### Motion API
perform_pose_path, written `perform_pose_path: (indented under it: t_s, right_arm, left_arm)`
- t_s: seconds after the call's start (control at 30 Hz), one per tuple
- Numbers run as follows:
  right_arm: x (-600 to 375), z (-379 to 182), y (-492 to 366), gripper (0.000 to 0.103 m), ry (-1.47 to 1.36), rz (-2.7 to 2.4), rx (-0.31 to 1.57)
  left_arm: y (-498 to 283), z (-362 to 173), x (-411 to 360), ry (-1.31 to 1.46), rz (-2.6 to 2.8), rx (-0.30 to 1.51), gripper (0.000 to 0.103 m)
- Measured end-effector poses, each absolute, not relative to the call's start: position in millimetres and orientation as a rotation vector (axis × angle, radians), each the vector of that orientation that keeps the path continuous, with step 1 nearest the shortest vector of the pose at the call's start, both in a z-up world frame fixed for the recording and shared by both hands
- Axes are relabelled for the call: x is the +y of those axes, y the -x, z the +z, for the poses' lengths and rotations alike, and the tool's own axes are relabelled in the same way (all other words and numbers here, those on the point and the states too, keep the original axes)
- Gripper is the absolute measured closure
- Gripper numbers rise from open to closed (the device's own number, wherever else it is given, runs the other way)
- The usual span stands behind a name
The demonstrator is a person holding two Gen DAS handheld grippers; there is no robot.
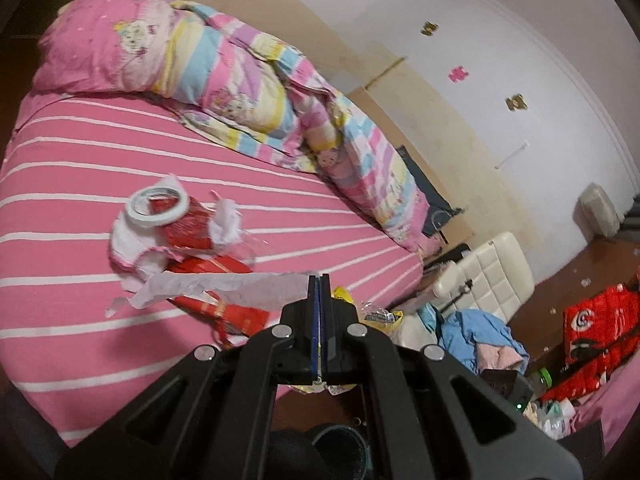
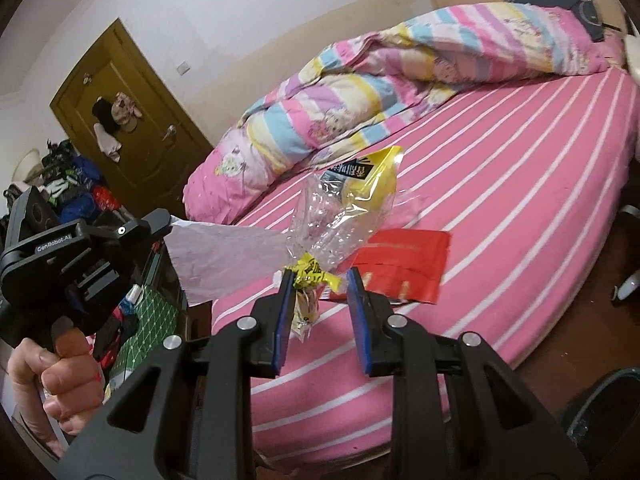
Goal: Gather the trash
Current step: 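Carry the bag and tissue in both tools over the black trash bin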
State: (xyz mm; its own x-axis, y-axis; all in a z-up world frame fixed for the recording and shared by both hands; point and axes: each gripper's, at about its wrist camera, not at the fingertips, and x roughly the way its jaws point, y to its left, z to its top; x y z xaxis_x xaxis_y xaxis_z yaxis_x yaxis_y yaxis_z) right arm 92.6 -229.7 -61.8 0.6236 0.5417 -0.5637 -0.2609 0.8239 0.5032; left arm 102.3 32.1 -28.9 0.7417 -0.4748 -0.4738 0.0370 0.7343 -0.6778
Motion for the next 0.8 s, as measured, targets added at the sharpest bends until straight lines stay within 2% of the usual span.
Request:
perform_pose_path:
  t_s: [0.43,0.8]
  right_arm:
    - [-348,-55,-50,0.076,-0.456,0.274,0.707]
    - [-447,-93,-2,0.076,-0.514,0.087,0.74]
  left_arm:
    - [-103,-23,-84,0.575,-0.504,0.773,0.103]
    - [-98,-71,-193,0.457,-0.64,0.941,0.103]
